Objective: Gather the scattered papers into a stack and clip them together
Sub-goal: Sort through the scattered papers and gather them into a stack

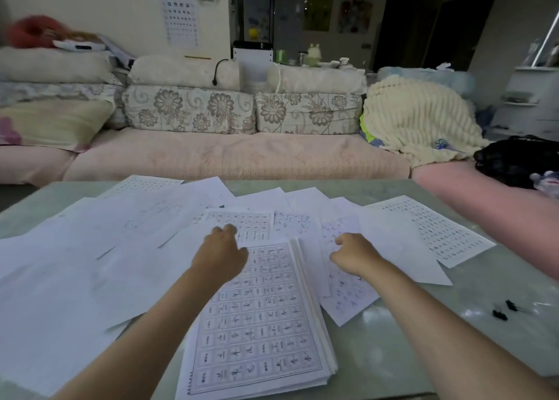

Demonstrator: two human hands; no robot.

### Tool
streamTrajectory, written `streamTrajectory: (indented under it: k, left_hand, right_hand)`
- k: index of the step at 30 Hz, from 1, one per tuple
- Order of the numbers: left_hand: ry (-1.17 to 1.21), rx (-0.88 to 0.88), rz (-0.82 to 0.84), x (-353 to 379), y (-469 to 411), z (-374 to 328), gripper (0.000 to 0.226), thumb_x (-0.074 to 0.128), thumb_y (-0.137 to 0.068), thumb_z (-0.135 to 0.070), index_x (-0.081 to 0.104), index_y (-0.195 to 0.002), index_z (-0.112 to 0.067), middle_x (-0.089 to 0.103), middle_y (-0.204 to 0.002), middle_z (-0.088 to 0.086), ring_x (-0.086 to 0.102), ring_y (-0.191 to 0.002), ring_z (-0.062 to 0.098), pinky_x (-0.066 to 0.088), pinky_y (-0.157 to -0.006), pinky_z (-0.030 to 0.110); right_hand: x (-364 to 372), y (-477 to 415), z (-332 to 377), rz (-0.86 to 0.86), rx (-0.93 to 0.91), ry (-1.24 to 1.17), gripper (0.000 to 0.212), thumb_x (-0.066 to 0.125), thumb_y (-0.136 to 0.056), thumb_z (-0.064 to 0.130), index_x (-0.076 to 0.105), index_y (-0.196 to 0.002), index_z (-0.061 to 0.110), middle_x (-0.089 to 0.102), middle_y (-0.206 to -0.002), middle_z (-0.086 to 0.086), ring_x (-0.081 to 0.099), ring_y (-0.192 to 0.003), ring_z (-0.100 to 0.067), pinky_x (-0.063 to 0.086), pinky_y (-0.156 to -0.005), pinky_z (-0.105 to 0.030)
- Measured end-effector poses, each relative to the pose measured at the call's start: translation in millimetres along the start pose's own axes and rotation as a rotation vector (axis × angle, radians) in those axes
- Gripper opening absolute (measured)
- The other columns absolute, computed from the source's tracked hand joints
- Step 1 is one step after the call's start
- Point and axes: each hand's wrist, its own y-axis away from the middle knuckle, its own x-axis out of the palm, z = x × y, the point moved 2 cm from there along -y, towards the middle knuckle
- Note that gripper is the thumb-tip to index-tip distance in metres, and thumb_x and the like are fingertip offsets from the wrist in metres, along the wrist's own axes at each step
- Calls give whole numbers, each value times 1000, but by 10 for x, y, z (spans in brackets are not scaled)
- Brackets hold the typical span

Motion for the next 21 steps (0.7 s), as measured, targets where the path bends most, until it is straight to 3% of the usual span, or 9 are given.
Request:
streamTrajectory:
  k: [3, 5, 9, 12, 15, 18, 21]
  left_hand:
    - [98, 205, 30, 252, -136, -444, 46, 59, -91, -33, 50, -134, -18, 54, -128, 7, 52, -117, 24, 46, -98, 37]
    - [91, 314, 107, 483, -210, -739, 45, 60, -91, -36, 52, -133, -22, 52, -133, 4, 48, -121, 22, 43, -101, 38]
    - [-68, 412, 377, 976, -322, -1170, 71, 63, -83, -57, 39, -144, -29, 31, -154, -1, 24, -141, 22, 25, -116, 44]
    - [-187, 450, 480, 1244, -369, -1299, 91, 59, -78, -70, 23, -151, -32, 10, -161, -1, 5, -148, 22, 8, -119, 46]
    - [-173, 466, 433, 1363, -408, -1319, 93, 59, -74, -74, 23, -150, -35, 10, -161, -4, 5, -148, 22, 6, -118, 45]
    - [-132, 453, 365, 1373, -454, -1312, 87, 57, -77, -72, 27, -149, -33, 19, -158, -6, 14, -145, 19, 11, -117, 43]
    - [-121, 418, 280, 1369, -500, -1339, 81, 52, -85, -66, 25, -150, -27, 23, -157, -4, 20, -144, 20, 17, -116, 44]
  right_hand:
    - [-125, -201, -340, -13, 89, 62, 53, 65, -79, 31, 59, -127, 10, 56, -132, -9, 54, -116, -30, 53, -92, -36]
    - [-173, -304, -538, 12, 139, 91, 69, 72, -71, 42, 55, -131, 13, 51, -135, -8, 49, -123, -30, 52, -95, -39]
    - [-180, -507, -804, 70, 165, 106, 96, 79, -60, 61, 46, -138, 16, 45, -141, -10, 41, -131, -32, 43, -103, -40]
    - [-152, -671, -883, 77, 161, 40, 90, 78, -49, 63, 55, -122, 15, 56, -126, -9, 56, -114, -29, 50, -93, -37]
    - [-146, -789, -938, 78, 179, -129, 68, 81, -54, 49, 61, -106, 10, 67, -106, -8, 66, -94, -27, 56, -82, -35]
    - [-184, -832, -1029, 36, 204, -197, 57, 86, -68, 36, 62, -109, 4, 67, -107, -9, 67, -96, -27, 53, -74, -29]
    - [-325, -809, -1194, -45, 276, -330, 64, 87, -72, 29, 59, -121, 0, 64, -119, -12, 63, -107, -29, 52, -81, -31]
